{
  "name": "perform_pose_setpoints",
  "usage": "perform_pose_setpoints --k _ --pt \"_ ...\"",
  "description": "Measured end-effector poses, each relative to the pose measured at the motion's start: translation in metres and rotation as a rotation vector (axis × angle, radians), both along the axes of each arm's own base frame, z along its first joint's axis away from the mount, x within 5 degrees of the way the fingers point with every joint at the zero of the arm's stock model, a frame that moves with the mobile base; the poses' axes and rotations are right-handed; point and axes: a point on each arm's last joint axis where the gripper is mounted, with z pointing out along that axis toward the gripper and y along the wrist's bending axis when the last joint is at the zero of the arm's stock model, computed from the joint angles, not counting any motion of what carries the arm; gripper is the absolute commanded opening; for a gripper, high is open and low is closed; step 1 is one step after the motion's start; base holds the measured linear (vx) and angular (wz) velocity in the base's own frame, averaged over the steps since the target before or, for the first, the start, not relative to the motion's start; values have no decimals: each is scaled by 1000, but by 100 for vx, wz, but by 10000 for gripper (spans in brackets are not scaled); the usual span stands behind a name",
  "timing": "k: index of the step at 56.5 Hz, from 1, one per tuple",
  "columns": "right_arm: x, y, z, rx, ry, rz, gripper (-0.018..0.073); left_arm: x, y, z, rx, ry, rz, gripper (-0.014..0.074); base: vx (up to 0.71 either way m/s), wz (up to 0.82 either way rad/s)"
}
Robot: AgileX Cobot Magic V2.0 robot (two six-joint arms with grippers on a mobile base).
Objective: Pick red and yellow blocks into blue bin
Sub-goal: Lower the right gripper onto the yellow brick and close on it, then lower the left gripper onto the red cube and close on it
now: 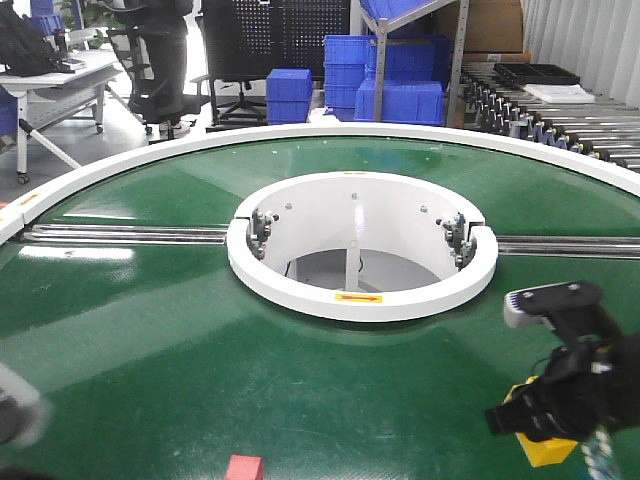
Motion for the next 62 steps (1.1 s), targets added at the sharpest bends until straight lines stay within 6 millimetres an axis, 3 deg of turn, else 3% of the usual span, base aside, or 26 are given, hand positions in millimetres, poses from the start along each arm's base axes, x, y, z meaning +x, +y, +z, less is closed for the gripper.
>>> perform_pose_setpoints --k 11,20,34,43,62 --pt "-57 21 31 -14 -141 210 298 48 -38 -13 72 115 -52 587 0 0" --pt "-79 27 40 -11 -187 279 298 88 -62 -38 146 252 -64 587 0 0" --pt "-80 26 41 -14 -192 281 298 148 -91 -80 253 387 32 597 0 0" --pt "-80 26 41 -14 -192 281 298 177 -106 -97 234 426 131 596 0 0" --pt "-80 26 41 -14 -192 281 298 200 -120 -117 194 450 219 593 0 0"
